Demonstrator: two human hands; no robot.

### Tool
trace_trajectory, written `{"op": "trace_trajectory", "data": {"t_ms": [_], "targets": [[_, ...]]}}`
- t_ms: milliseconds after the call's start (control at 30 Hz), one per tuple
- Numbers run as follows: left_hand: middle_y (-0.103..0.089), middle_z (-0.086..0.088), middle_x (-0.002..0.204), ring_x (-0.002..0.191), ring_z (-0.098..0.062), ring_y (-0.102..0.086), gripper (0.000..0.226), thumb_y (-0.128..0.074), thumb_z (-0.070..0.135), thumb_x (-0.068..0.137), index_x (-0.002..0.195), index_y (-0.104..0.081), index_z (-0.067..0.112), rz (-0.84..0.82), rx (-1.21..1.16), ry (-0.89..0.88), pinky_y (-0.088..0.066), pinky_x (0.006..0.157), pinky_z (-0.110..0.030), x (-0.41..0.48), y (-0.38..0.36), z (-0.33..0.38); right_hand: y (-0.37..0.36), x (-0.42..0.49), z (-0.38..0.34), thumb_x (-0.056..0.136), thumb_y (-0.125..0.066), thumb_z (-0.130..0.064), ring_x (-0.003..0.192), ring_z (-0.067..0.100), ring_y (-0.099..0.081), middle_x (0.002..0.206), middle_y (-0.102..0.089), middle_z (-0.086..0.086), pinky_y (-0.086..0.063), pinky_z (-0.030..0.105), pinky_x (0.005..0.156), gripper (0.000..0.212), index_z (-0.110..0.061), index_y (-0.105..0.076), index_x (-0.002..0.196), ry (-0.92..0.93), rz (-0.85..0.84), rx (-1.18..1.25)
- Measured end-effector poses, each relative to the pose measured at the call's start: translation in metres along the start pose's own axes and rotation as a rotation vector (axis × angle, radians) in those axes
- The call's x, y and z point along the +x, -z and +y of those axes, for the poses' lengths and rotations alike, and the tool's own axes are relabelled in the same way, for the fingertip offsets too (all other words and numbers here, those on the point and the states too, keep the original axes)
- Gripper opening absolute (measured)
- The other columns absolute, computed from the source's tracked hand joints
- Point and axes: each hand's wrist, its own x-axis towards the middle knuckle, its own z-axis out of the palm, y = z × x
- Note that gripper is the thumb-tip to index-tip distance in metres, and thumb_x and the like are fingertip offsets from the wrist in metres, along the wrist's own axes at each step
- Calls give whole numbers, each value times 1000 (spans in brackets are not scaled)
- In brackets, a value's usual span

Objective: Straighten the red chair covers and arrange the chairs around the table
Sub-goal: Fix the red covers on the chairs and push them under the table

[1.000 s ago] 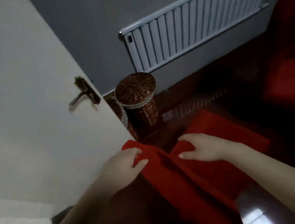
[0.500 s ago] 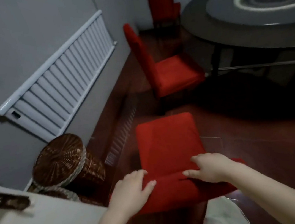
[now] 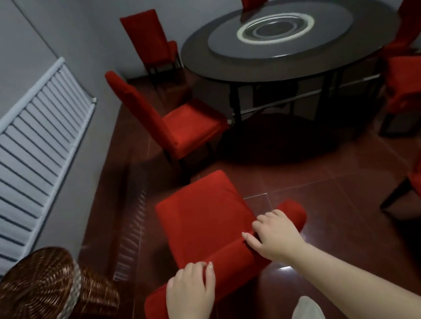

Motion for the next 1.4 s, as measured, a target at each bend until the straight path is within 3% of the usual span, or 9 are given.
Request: {"op": "trace_trajectory", "data": {"t_ms": [200, 333, 467, 667, 867, 1233, 1400], "targets": [[-59, 10, 66, 49, -15, -54, 26, -51, 40, 80, 75, -71, 24, 199, -8, -172, -43, 45, -34, -18, -21, -7, -14, -40, -6, 85, -57, -46, 60, 22, -52, 61, -53, -2, -35, 34, 71, 37, -20, -54, 60, 17, 248, -48], [-56, 13, 65, 46, -11, -48, 21, -53, 39, 79, 75, -71, 27, 283, -1, -242, -38, 45, -29, -20, -30, -24, -14, -54, -13, 85, -59, -49, 60, 19, -53, 62, -53, -4, -38, 32, 71, 38, -22, -55, 59, 48, 269, -65], [-60, 10, 68, 48, -15, -53, 26, -52, 36, 77, 79, -76, 27, 320, 61, -321, -42, 45, -30, -6, -29, -43, -8, -57, -21, 86, -57, -54, 61, 17, -55, 63, -54, -6, -51, 32, 66, 40, -22, -57, 61, 51, 222, -55], [-65, 6, 74, 55, -19, -59, 28, -51, 33, 80, 82, -77, 23, 297, 71, -431, -47, 47, -35, 5, -26, -41, -6, -71, -21, 89, -52, -53, 60, 16, -53, 62, -53, -6, -49, 32, 66, 41, -23, -57, 60, -24, 213, -56], [-65, 6, 75, 57, -19, -59, 25, -54, 33, 81, 84, -77, 24, 269, 19, -515, -48, 50, -36, 21, -23, -5, -1, -94, 7, 89, -50, -48, 60, 18, -55, 63, -54, -5, -34, 32, 74, 39, -22, -57, 61, -90, 283, -75], [-64, 8, 74, 59, -18, -58, 19, -56, 33, 78, 79, -74, 26, 197, -86, -661, -50, 53, -34, 53, -33, 51, 7, -129, 42, 90, -45, -41, 59, 16, -56, 61, -54, -8, -35, 34, 73, 39, -23, -59, 58, -316, 353, -110], [-64, 8, 73, 58, -17, -59, 19, -56, 32, 78, 77, -74, 26, 182, -125, -687, -49, 51, -33, 70, -44, 74, 10, -115, 64, 88, -47, -37, 55, 19, -55, 58, -55, -5, -44, 38, 60, 38, -21, -59, 55, -401, 405, -132]]}}
